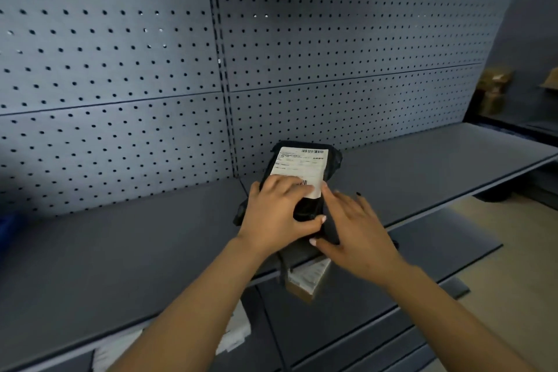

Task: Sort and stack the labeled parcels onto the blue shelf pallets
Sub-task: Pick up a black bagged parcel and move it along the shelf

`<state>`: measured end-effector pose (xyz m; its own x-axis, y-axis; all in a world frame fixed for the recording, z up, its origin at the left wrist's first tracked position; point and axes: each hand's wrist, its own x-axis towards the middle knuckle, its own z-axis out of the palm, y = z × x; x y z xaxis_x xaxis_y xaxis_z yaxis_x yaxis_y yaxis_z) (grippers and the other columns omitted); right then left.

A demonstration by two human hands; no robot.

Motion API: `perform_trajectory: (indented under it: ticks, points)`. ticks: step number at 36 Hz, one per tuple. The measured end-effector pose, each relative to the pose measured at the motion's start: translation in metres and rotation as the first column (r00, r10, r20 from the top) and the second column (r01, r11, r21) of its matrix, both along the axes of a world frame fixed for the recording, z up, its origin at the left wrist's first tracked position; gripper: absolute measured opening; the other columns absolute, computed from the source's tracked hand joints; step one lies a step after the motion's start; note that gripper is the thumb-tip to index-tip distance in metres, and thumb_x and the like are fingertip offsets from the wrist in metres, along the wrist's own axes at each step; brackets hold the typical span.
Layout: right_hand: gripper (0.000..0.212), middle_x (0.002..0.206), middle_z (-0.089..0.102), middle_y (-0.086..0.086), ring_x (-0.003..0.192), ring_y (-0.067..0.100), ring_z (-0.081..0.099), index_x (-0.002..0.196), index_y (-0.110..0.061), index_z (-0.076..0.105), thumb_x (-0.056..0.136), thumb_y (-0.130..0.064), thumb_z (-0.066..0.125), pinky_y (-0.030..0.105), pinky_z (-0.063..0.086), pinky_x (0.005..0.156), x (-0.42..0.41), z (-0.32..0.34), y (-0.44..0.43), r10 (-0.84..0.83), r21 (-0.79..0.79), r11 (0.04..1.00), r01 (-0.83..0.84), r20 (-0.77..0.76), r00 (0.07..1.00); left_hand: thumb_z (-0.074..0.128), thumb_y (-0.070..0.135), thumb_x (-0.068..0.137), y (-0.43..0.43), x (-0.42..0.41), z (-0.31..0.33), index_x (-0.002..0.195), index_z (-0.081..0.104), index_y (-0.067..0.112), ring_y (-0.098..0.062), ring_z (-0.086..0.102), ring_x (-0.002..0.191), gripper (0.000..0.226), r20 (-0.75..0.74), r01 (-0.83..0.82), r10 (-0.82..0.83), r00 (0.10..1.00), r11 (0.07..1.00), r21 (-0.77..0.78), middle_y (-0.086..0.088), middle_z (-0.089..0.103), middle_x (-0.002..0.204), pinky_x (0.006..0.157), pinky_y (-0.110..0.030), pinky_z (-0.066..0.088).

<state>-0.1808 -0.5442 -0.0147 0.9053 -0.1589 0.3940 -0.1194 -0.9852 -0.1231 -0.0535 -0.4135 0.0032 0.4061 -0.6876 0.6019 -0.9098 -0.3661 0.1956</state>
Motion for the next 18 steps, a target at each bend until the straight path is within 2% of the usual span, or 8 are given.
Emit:
perform_trajectory:
  ticks: [5,8,12,15,18]
  points:
    - [0.095,0.157,0.021,0.003,0.145,0.017,0.014,0.151,-0.018,-0.007,0.088,-0.059,0.050,0.043,0.006,0.119,0.000,-0.004,-0.036,-0.050,0.030,0.998,0.051,-0.033,0.998,0.046,0.072,0.072,-0.038,0.006,-0.001,0.117,0.066,0.030,-0.014,0.043,0.120,0.065,-0.030,0.048,-0.045,0.999,0.995,0.085,0.007,0.059,0.125,0.096,-0.055,0.040]
    - [0.095,0.158,0.018,0.002,0.145,0.016,0.011,0.150,-0.019,-0.011,0.088,-0.060,0.048,0.041,0.006,0.119,-0.001,-0.009,-0.053,-0.075,0.046,0.996,0.078,-0.066,0.995,0.041,0.074,0.072,-0.058,0.005,-0.002,0.120,0.064,0.031,-0.015,0.043,0.123,0.069,-0.058,0.065,-0.057,0.997,0.986,0.153,0.007,0.058,0.128,0.098,-0.052,0.038]
    - [0.096,0.158,0.017,-0.001,0.145,0.015,0.009,0.146,-0.024,-0.020,0.089,-0.059,0.049,0.039,0.007,0.119,-0.003,-0.010,-0.068,-0.064,0.111,0.991,0.072,-0.077,0.995,0.046,0.072,0.073,-0.073,0.005,-0.007,0.119,0.065,0.030,-0.015,0.047,0.120,0.065,-0.056,0.081,-0.074,0.996,0.988,0.133,0.006,0.060,0.125,0.097,-0.050,0.040]
    - [0.094,0.158,0.016,-0.002,0.146,0.015,0.008,0.149,-0.025,-0.016,0.089,-0.059,0.048,0.038,0.007,0.119,-0.006,-0.009,-0.076,-0.060,0.120,0.990,0.071,-0.092,0.994,0.049,0.070,0.075,-0.077,0.006,-0.009,0.118,0.065,0.027,-0.016,0.050,0.118,0.064,-0.031,0.074,-0.071,0.997,0.989,0.127,0.006,0.061,0.123,0.095,-0.049,0.043]
    - [0.090,0.158,0.014,-0.003,0.146,0.015,0.007,0.150,-0.027,-0.013,0.090,-0.059,0.047,0.038,0.005,0.118,-0.010,-0.010,-0.079,-0.049,0.143,0.988,0.062,-0.092,0.995,0.046,0.071,0.076,-0.076,0.006,-0.006,0.122,0.063,0.025,-0.017,0.049,0.121,0.068,-0.043,0.074,-0.067,0.997,0.984,0.164,0.005,0.059,0.127,0.100,-0.049,0.040]
